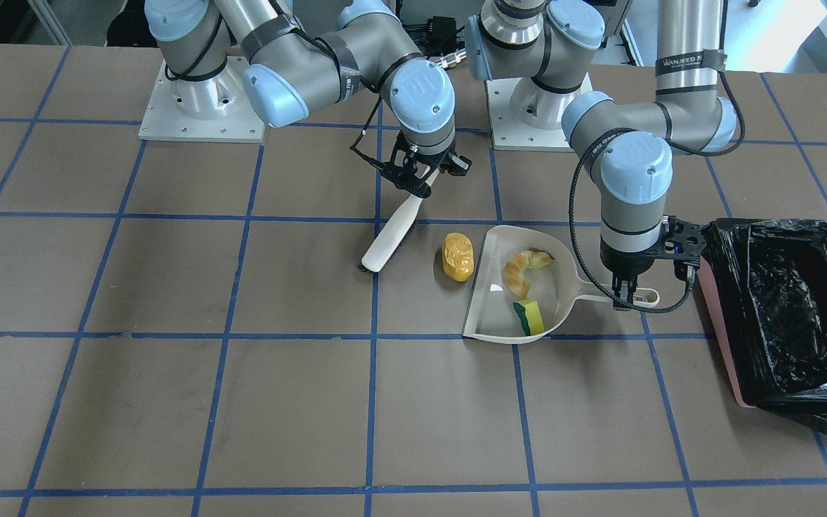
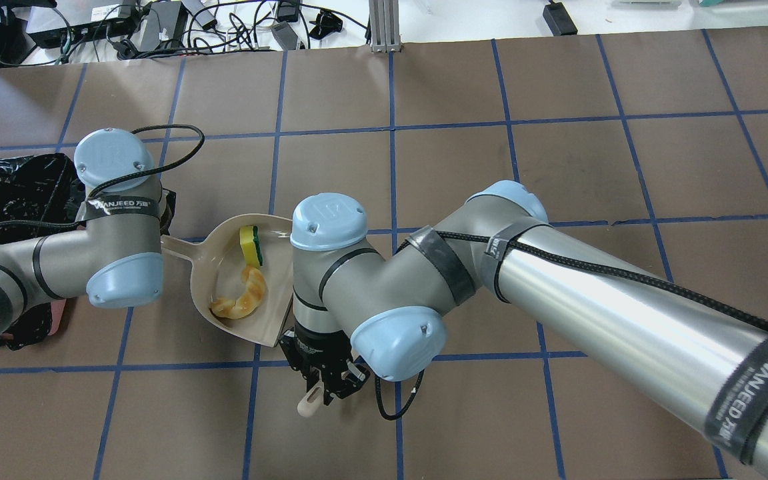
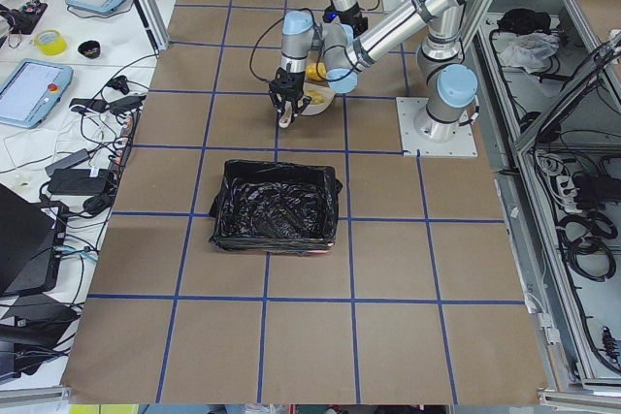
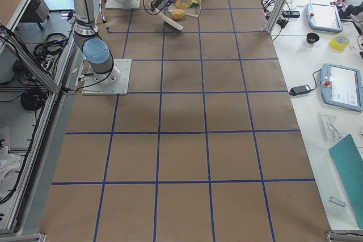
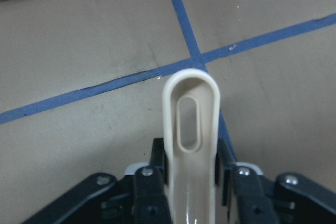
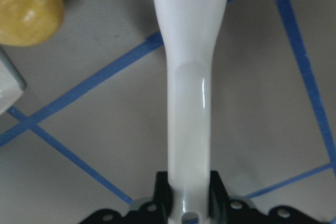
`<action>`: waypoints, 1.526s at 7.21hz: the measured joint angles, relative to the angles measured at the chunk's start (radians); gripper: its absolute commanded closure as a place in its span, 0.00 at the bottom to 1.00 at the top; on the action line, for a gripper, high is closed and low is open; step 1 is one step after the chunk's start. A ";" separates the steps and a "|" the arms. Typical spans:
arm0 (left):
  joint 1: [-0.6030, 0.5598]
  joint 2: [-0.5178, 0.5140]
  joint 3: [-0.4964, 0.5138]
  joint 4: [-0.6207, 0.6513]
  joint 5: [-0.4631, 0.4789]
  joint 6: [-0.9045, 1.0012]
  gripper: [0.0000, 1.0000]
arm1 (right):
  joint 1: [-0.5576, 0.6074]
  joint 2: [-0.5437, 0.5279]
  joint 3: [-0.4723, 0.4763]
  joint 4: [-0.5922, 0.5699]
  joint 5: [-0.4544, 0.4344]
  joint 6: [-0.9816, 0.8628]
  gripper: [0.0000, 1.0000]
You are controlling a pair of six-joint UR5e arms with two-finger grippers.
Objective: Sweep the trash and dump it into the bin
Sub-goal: 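Sweep the yellow potato into the dustpan while the left gripper lowers the dustpan toward it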
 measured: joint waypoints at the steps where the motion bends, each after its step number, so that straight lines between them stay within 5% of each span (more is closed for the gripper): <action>1: 0.000 0.000 0.001 0.001 0.000 0.000 1.00 | 0.019 0.051 -0.035 -0.074 0.000 -0.007 1.00; 5: 0.000 0.001 0.012 0.005 0.000 0.001 1.00 | 0.081 0.236 -0.293 -0.130 0.001 -0.058 1.00; 11: -0.011 -0.001 0.019 -0.008 -0.023 -0.007 1.00 | 0.082 0.260 -0.327 -0.155 -0.004 -0.201 1.00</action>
